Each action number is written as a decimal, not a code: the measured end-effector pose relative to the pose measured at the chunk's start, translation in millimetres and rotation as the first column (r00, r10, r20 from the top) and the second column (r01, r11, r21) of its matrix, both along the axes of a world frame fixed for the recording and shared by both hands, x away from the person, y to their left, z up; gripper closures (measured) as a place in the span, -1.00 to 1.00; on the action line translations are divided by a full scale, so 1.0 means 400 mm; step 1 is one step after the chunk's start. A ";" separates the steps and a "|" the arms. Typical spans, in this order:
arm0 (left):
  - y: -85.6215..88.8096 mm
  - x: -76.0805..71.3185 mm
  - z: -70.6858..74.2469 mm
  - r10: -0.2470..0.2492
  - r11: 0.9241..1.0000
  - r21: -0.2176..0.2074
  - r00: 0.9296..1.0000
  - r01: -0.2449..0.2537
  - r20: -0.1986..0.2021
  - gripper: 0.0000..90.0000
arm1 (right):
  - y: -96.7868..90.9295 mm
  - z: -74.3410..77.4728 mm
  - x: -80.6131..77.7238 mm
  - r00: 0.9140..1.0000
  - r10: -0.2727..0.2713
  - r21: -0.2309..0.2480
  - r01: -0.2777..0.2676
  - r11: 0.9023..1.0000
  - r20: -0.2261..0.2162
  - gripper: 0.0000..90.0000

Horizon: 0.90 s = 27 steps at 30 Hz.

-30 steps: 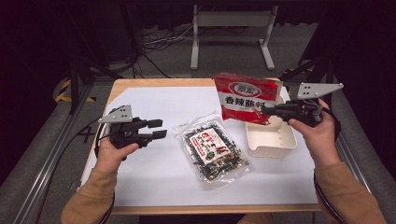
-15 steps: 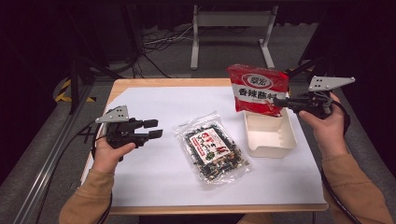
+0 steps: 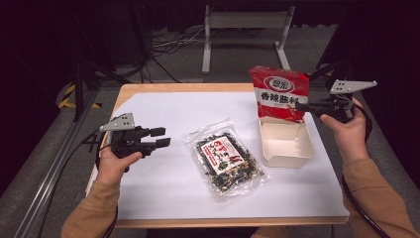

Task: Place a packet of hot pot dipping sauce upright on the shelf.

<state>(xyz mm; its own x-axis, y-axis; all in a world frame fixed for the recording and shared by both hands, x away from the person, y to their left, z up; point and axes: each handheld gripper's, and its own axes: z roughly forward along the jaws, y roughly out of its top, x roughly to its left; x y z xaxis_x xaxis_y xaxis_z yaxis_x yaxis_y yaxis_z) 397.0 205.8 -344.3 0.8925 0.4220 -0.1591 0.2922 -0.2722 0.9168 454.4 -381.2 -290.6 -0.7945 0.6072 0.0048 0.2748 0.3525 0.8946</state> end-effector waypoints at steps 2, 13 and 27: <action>0.005 -0.003 -0.001 0.008 1.000 -0.006 1.000 -0.008 -0.005 0.17 | -0.005 -0.007 0.008 1.000 -0.006 -0.001 0.006 1.000 -0.010 0.96; 0.009 -0.002 -0.005 0.017 1.000 -0.008 1.000 -0.017 -0.016 0.17 | -0.020 -0.047 0.050 0.997 -0.021 -0.020 0.020 1.000 -0.069 0.96; 0.010 -0.001 -0.009 0.016 1.000 -0.017 0.999 -0.016 -0.028 0.16 | -0.028 -0.101 0.089 0.997 -0.073 -0.043 0.072 0.997 -0.038 0.96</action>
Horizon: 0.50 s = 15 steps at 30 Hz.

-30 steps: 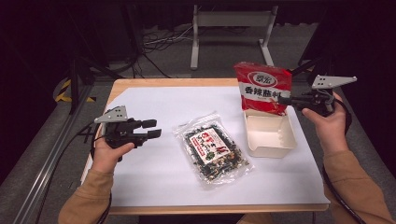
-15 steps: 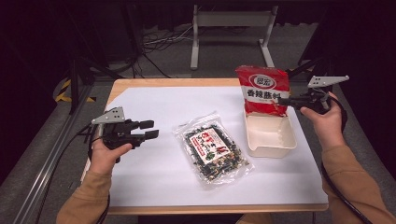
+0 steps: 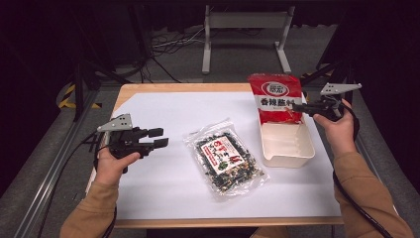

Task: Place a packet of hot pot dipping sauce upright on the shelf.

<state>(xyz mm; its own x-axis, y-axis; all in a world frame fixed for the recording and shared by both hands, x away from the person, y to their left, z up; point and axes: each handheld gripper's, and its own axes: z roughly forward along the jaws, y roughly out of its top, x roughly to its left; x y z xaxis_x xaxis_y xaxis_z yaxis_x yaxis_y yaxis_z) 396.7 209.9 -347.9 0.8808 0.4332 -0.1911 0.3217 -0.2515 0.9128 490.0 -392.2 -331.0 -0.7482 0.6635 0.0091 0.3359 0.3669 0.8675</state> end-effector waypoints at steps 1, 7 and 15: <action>0.000 0.001 -0.001 -0.002 1.000 0.001 1.000 0.002 0.000 0.16 | 0.000 0.000 0.000 1.000 0.000 0.000 0.000 1.000 0.000 0.96; -0.003 0.002 -0.003 -0.005 1.000 0.000 1.000 0.005 -0.007 0.16 | -0.006 -0.027 0.006 0.999 -0.030 -0.007 0.030 1.000 0.015 0.95; -0.004 0.002 -0.003 -0.011 1.000 -0.001 1.000 0.011 -0.006 0.16 | 0.002 -0.047 0.007 0.998 -0.043 -0.082 0.047 0.996 0.047 0.94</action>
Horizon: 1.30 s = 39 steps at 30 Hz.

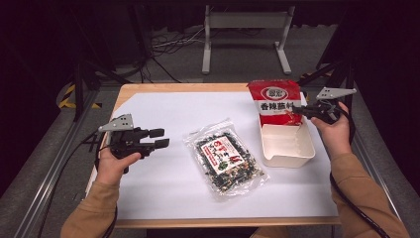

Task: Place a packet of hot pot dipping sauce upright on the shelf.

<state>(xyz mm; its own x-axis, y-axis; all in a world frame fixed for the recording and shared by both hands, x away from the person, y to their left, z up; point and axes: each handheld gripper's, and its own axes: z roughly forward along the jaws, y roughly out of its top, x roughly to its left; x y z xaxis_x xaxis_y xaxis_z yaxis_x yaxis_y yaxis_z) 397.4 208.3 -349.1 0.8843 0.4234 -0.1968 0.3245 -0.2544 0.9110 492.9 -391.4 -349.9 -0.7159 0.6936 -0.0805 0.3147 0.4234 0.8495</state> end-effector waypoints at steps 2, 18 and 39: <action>0.001 0.000 0.000 0.001 1.000 0.000 1.000 -0.001 -0.001 0.16 | -0.001 -0.003 -0.001 1.000 -0.006 0.009 0.006 1.000 -0.001 0.94; -0.007 0.002 -0.002 -0.008 1.000 0.001 1.000 0.008 -0.001 0.16 | 0.000 -0.041 -0.014 0.996 -0.068 -0.125 0.059 0.990 -0.065 0.91; -0.020 0.017 -0.010 0.007 1.000 0.020 1.000 -0.007 -0.024 0.00 | -0.010 -0.009 -0.055 0.988 -0.150 -0.053 0.148 0.988 -0.041 0.03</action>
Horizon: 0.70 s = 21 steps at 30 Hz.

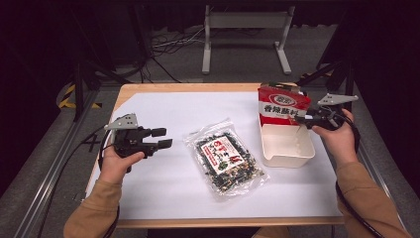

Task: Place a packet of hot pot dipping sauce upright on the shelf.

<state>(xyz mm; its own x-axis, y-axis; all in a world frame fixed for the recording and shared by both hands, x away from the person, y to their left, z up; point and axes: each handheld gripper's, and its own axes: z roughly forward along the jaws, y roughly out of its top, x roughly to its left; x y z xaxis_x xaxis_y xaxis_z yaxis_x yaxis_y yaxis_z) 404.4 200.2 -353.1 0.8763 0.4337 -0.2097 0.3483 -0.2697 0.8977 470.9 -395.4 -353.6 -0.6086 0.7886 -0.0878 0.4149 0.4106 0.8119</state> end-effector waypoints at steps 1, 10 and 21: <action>-0.001 0.006 0.000 0.004 1.000 0.012 1.000 -0.004 0.015 -0.04 | -0.005 0.003 -0.004 1.000 -0.006 0.005 0.006 1.000 0.008 0.02; -0.022 0.026 -0.006 0.029 0.999 0.041 1.000 -0.030 0.007 -0.09 | -0.031 0.025 -0.059 1.000 -0.019 0.017 0.018 1.000 0.019 0.01; -0.048 0.049 -0.009 0.050 0.996 0.075 0.999 -0.050 0.001 -0.15 | -0.002 0.052 -0.150 0.999 0.011 0.031 -0.012 0.999 0.038 0.04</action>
